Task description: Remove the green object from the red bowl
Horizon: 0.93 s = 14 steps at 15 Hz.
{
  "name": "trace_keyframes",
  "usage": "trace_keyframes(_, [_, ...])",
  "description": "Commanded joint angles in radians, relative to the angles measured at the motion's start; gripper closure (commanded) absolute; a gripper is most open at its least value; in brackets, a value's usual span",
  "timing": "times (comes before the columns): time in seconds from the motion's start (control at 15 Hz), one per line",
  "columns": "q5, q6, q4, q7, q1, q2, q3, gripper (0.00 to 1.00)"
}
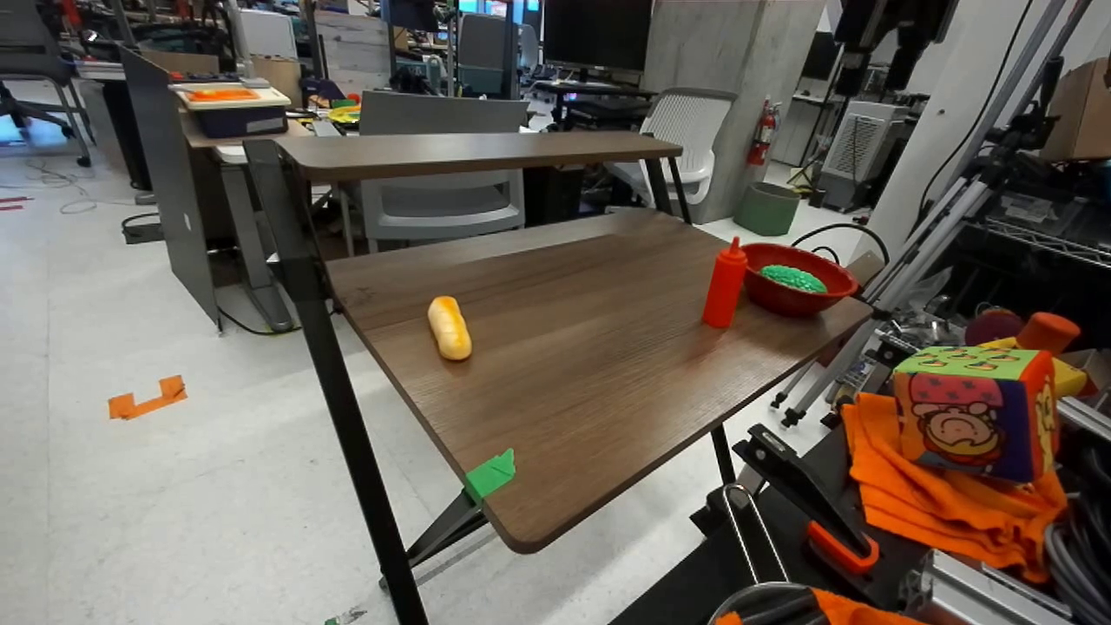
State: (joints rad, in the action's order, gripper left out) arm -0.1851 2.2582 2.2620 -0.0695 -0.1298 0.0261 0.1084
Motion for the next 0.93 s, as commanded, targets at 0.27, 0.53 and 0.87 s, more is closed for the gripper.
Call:
trace_keyframes(0.27, [0.077,0.135,-0.115,-0.296,-0.026,-0.279,0.006,0.00])
trace_keyframes(0.53, [0.034,0.175,-0.165,-0.388,-0.038,-0.399,-0.005,0.00])
trace_keyframes(0.87, [-0.028,0.180,-0.251,-0.423,-0.043,-0.524,-0.007,0.00])
